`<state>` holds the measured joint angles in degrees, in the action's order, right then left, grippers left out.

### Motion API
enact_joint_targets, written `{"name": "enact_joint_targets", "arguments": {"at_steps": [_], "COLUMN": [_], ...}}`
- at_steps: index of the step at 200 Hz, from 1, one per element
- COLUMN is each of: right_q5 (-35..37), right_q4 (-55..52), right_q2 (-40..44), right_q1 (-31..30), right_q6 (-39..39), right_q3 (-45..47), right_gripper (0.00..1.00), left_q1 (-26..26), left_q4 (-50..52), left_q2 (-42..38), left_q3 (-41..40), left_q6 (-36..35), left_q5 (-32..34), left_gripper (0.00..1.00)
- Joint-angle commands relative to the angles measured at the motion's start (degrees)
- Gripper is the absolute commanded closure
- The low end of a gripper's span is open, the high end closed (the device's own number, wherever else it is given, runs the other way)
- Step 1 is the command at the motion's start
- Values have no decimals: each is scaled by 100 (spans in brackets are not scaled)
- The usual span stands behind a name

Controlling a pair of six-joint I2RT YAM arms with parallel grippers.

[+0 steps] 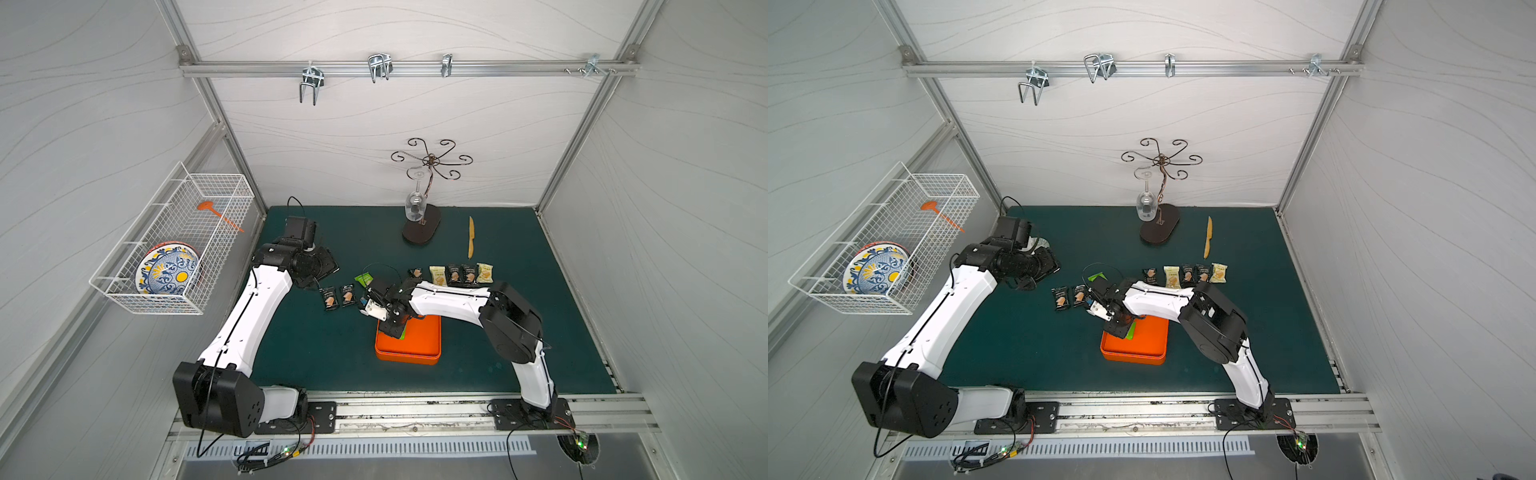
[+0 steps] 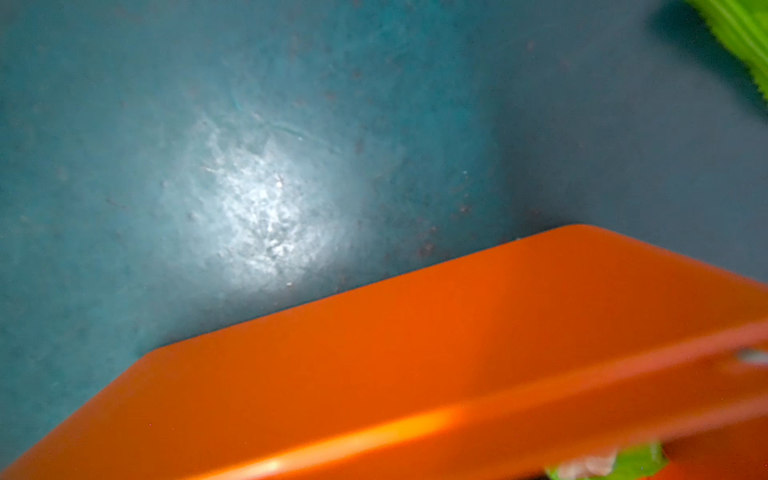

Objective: Take the cookies out of the storage box
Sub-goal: Pick up the cookie from the storage box, then place the cookie at the center of the board.

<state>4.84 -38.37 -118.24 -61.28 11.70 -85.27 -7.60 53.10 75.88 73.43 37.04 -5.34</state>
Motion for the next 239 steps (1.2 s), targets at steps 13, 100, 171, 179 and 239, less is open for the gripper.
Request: {"name": "enact_joint_targets", "arguments": {"at_steps": [13, 100, 171, 179, 239], "right_q5": [116, -469, -58, 62, 600], "right_q4": [-137, -466, -1198, -1296, -1024], "right_q2": [281, 1648, 2700, 2741, 2543], "right_q1": [26, 267, 1621, 1829, 2700], "right_q6": [-178, -1041, -2223, -2335, -2975], "right_q3": [246, 558, 762, 828, 1463], "right_gripper": [63, 63, 63, 64, 63], "left_q1": [31, 39, 30, 37, 30], "left_q4": [-125, -161, -210, -242, -336], "left_q2": [-91, -124, -177, -187, -287], "left_q3": [5, -39, -252, -308, -599], "left_q6": [-35, -117, 36, 86, 269], "left_q5": [-57, -178, -516, -567, -802], "left_gripper": [34, 34, 34, 34, 35]}}
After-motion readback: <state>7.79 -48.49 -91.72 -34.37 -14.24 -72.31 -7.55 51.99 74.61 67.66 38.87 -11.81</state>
